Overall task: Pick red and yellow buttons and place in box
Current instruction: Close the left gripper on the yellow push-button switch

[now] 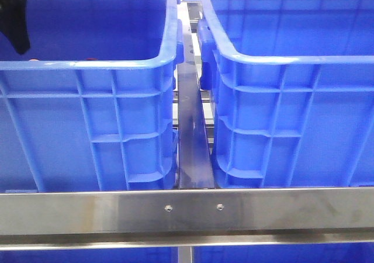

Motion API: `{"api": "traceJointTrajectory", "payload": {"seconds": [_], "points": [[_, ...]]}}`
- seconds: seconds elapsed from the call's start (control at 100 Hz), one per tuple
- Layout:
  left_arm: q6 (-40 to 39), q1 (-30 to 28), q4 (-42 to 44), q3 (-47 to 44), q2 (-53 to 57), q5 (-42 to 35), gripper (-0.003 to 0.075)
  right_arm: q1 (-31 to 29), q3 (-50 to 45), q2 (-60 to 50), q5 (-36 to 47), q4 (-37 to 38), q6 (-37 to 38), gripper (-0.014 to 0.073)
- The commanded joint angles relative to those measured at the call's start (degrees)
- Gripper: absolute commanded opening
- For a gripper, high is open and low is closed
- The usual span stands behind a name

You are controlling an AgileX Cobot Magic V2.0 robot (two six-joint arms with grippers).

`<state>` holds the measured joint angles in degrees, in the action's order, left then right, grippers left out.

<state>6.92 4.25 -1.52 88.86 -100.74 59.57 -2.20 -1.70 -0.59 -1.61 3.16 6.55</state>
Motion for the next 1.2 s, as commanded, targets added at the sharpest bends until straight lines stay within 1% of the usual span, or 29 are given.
{"api": "traceJointTrajectory", "payload": {"seconds": [0.0,0.26,0.45,0.94,1.19], "points": [[-1.04,0.33,0.04,3.6,0.12,-1.12,0.0587,-0.37,0.99,-1.37,4.49,0.64,-0.11,-0.0069],[-1.59,0.21,0.18,6.15,-4.66,-2.58,0.0587,-0.37,0.99,-1.37,4.49,0.64,-0.11,-0.0069],[-3.02,-0.02,1.87,7.53,-7.12,-3.04,0.0587,-0.37,0.99,-1.37,4.49,0.64,-0.11,-0.0069],[-3.1,-0.02,1.98,7.63,-7.77,-6.75,0.0586,-0.37,0.99,-1.32,4.49,0.64,-0.11,-0.0069],[-3.1,-0.02,1.98,7.63,-8.02,-6.99,0.0586,-0.37,0.99,-1.32,4.49,0.64,-0.11,-0.0069]]}}
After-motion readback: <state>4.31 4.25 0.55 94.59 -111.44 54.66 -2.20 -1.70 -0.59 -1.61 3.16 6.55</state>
